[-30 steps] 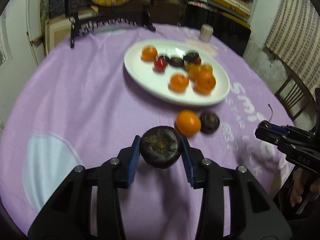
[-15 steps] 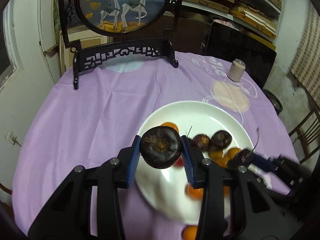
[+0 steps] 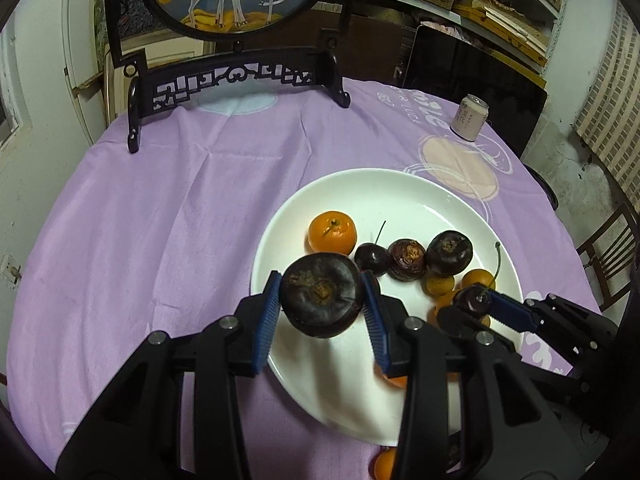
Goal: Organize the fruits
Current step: 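Carry the plum in the left tool while the right tool carries the cherry, both onto plate, then grasp the last dark plum with the right tool while the left tool grasps the orange tomato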
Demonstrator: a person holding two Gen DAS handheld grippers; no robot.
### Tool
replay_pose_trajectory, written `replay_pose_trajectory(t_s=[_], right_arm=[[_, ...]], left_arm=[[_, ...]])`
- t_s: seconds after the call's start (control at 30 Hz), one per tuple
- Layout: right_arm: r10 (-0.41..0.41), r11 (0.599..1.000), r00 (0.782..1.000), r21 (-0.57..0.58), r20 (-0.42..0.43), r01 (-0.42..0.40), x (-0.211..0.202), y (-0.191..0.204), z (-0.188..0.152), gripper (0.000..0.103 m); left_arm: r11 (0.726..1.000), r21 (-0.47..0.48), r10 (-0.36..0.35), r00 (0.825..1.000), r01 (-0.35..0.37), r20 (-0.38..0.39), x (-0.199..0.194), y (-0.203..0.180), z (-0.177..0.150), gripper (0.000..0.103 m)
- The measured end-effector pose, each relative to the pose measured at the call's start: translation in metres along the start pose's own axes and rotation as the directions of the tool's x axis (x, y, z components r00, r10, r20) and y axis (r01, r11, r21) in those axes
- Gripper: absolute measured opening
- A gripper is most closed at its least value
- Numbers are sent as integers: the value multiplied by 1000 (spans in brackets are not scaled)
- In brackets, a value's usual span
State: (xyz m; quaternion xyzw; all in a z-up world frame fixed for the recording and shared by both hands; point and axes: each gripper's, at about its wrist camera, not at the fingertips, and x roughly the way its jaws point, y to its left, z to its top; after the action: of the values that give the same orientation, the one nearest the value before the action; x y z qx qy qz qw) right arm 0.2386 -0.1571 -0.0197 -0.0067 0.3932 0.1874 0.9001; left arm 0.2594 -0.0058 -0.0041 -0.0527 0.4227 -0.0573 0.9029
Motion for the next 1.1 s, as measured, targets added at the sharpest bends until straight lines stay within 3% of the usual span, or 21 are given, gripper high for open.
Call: replay_pose_trajectory(t_s=[0.03,0.1,0.27,0.37,0.5,0.6,0.63,0.83,1.1], right_arm=[[-7,1000,1000,-2,5,7,0,-1,1,43],[-29,1000,999,12,28,29,-1,-4,0,51],[-66,998,994,26,88,64,-9,-14,-4,52],[-85,996,987,35,137,81,-18,-18,-13,52],[-53,997,985,71,162,42,-37,-19,-28,52],[-19,996,983,84,184,4,-62,-13,-55,54],[-2,996,983,92,182,-15,-70,-11,-66,55],[22,996,999,84,38,-25,-83,10,-112,55],[-2,999,998,42,-62,4,-64,26,-122,55]], left_arm=[[1000,-8,-1,1000,1,7,-1,1,0,52],[1000,-12,12,1000,-11,26,-3,3,1,59],[1000,-5,15,996,-15,86,-15,3,-3,61],[998,-5,57,990,-57,131,-20,5,-9,65],[999,-40,39,992,-35,120,-30,16,-33,68],[997,-75,35,994,-28,100,-44,26,-64,82],[997,-78,23,997,-17,74,-50,29,-81,83],[1000,3,-16,999,16,50,-80,13,-133,83],[998,66,-23,998,18,66,-90,0,-144,86]])
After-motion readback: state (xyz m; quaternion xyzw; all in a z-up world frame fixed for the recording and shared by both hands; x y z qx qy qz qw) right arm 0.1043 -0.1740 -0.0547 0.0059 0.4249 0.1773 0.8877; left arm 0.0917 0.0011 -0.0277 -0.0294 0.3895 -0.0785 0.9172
